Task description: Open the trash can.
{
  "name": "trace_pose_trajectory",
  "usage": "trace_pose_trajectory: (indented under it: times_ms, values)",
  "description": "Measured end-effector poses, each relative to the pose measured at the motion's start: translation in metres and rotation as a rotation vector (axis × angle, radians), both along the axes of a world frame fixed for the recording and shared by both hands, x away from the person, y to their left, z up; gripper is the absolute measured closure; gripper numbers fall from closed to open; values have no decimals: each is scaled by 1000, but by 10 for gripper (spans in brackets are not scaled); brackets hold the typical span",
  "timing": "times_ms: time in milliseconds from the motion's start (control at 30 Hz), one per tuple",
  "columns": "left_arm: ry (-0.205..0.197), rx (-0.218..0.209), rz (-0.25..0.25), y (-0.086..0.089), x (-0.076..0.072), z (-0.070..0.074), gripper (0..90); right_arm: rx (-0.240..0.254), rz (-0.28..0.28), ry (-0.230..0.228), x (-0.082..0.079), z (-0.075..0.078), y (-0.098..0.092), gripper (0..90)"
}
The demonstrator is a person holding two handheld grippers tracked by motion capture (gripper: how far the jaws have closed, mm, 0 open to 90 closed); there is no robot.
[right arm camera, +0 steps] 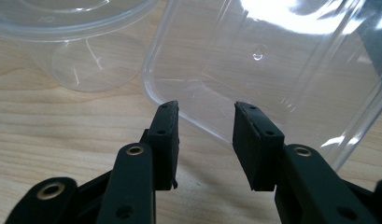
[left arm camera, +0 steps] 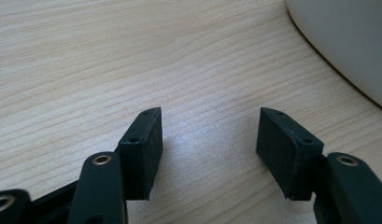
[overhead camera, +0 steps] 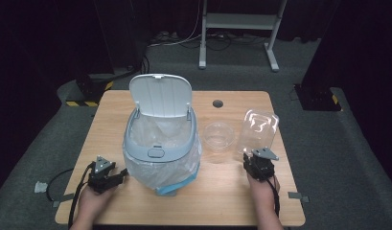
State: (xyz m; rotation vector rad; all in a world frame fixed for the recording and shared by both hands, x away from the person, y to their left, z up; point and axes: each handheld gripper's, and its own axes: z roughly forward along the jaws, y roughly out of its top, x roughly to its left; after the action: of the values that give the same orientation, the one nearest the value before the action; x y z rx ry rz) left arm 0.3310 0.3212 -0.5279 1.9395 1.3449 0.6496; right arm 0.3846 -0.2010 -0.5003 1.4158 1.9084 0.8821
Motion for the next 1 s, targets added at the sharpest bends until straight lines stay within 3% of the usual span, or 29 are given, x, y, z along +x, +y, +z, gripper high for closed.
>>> trace_pose_trajectory:
  times_ms: [467,1000]
  values:
    - [0,-3,-1,0,0,0,410,-7,21,30,-1,-8,5,603]
    - [-2,-1,-1,-1,-1,0,411,42,-1,-55,-26,12,-12,612]
